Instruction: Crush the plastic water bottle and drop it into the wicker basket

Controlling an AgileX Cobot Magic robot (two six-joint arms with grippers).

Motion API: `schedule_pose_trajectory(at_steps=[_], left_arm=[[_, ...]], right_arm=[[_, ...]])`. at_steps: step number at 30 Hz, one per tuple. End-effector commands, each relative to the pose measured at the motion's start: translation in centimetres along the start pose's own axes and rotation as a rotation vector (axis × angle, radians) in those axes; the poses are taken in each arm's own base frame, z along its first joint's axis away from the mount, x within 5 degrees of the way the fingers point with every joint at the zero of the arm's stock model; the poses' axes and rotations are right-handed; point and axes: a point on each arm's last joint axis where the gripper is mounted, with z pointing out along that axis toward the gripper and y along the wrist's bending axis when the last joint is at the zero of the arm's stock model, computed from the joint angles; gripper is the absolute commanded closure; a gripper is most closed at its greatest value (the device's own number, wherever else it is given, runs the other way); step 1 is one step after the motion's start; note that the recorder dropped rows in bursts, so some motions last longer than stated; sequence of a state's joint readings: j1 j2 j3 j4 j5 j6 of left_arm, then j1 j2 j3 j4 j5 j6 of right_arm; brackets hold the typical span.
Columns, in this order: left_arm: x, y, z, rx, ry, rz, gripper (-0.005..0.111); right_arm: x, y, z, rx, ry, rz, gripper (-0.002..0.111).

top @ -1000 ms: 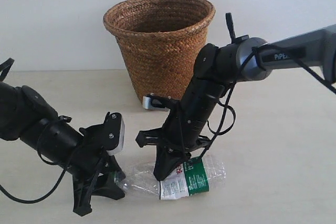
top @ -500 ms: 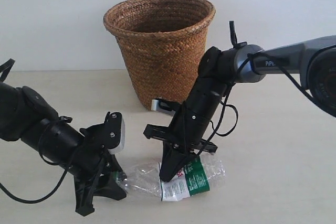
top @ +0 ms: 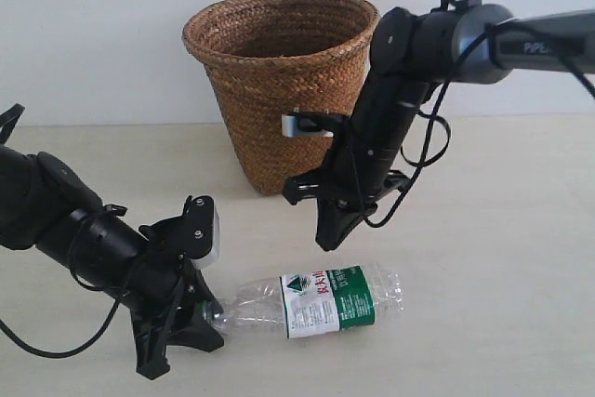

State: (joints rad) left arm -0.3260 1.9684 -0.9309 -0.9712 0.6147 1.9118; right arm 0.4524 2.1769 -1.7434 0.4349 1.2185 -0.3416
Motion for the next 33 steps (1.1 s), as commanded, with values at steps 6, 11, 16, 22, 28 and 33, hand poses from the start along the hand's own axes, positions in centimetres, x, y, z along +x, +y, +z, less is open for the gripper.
schedule_pose_trajectory(at_steps=[6,11,16,22,28,33], left_arm=[[0.8,0.0,0.4,-0.018,0.044,0.008,0.102],[0.8,0.0,0.4,-0.018,0.044,0.006,0.102],[0.8,0.0,0.4,-0.018,0.044,0.006,0.102],[0.8,0.0,0.4,-0.018,0.044,0.006,0.102],[0.8,0.0,0.4,-0.016,0.044,0.006,0.102],[0.8,0.0,0.4,-0.014,0.043,0.006,0.102]], right_arm=[[3.9,1.0,0.3,-0.072,0.07,-0.108,0.108],[4.5,0.0,1.8,-0.017,0.059,-0.164,0.108],[4.4,-1.1,3.6,0.006,0.088,-0.152,0.108],[4.2,-2.8,6.5,0.042,0.104,-0.121,0.108],[4.5,-4.4,8.8,0.098,0.158,-0.103,0.108],[4.1,-5.2,9.6,0.122,0.228,-0.053,0.108]])
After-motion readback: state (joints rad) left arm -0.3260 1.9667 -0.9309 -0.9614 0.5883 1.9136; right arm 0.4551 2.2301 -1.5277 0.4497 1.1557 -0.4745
